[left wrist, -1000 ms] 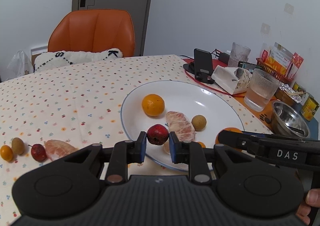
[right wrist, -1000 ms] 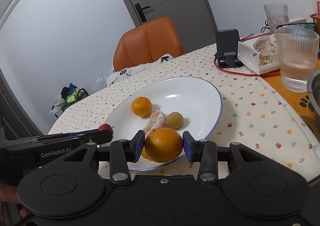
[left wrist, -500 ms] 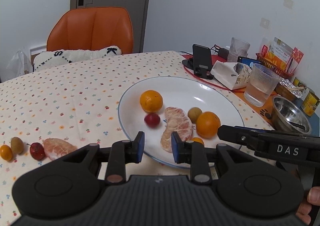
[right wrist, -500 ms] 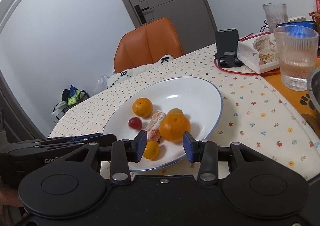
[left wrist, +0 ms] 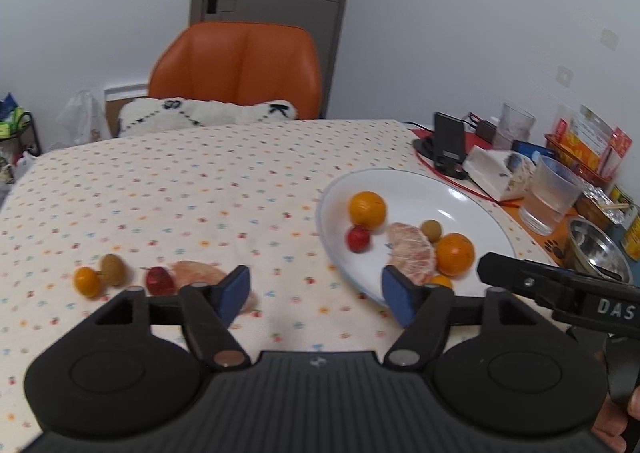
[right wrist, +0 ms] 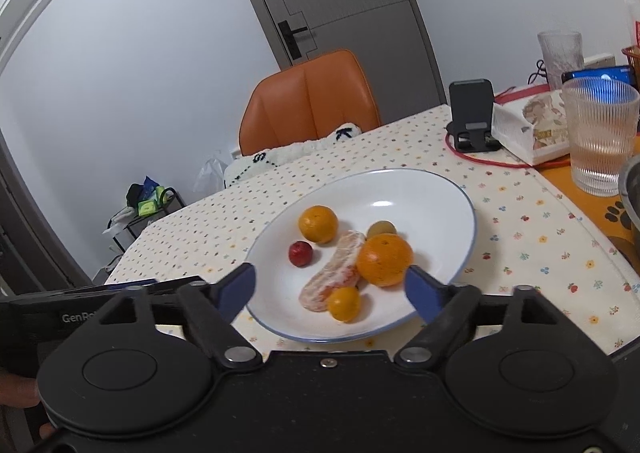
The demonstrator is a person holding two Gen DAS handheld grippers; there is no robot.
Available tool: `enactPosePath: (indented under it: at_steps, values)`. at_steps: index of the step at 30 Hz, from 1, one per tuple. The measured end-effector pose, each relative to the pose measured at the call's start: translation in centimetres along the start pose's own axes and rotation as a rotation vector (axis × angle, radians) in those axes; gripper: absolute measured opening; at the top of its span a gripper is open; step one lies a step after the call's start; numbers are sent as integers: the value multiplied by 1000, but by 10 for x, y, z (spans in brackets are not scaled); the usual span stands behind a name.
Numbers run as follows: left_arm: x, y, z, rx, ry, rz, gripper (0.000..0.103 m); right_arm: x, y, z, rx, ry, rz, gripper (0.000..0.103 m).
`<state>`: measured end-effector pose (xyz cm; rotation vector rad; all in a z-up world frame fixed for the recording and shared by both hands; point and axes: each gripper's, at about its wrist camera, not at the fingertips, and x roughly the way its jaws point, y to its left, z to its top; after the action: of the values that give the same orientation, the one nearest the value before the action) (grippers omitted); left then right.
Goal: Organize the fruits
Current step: 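Carry the orange and plum onto the white plate and open both grippers, then move both open grippers back toward the remaining fruits on the tablecloth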
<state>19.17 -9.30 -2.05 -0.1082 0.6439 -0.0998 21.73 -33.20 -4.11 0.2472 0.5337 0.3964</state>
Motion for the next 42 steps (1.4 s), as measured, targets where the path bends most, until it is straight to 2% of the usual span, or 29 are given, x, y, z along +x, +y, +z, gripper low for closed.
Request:
enactPosePath:
  at_steps: [2,7,11,15,21,27,33,37,42]
  values:
    - [-6,7,0,-13,-4,24,84,-1,6,0,-10,-10,-6,95]
    - [-16,24,1,-61,28,73,86,-1,18,-2,-18,-24,2,103]
    - [-30,38,-1,-79,-1,107,87,1,33,-3,-57,-10,-10,103]
    - [-43,48,-3,-74,-33,152,96,4,41,-5,-48,-2,7,103]
    - [-58,67,-5,-94,-65,176,103,9,58,-8,-74,-2,32,103]
    - [-67,86,-9,-129,-86,197,103,18,73,-11,-99,12,67,103]
    - [-68,101,-13,-141,-80,186,103,23,87,-13,-119,20,108,102]
    - [-64,109,-14,-151,-73,191,103,29,97,-14,-151,40,115,92]
    - [-57,121,-16,-177,-59,213,103,39,108,-17,-182,61,122,89]
